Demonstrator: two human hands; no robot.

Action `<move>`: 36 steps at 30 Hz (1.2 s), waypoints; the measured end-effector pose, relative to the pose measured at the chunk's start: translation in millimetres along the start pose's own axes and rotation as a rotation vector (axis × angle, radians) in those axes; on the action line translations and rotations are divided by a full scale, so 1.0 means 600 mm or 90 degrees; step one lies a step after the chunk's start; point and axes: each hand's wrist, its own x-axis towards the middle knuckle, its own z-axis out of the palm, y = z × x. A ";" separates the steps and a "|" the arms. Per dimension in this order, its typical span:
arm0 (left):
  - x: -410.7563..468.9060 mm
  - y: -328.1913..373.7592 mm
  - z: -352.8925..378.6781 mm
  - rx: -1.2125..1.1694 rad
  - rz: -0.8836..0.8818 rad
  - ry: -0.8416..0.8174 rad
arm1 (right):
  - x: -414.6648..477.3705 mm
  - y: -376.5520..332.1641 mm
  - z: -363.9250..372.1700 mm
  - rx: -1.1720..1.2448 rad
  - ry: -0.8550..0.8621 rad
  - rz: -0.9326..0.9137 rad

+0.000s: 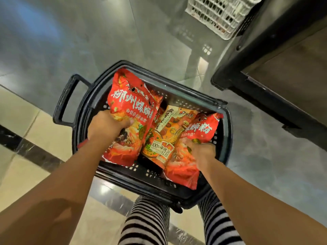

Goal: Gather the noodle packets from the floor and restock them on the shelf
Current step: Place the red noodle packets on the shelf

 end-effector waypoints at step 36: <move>-0.721 0.639 -0.178 -0.403 0.318 -0.092 | -0.550 -0.004 -0.890 0.388 0.189 -0.487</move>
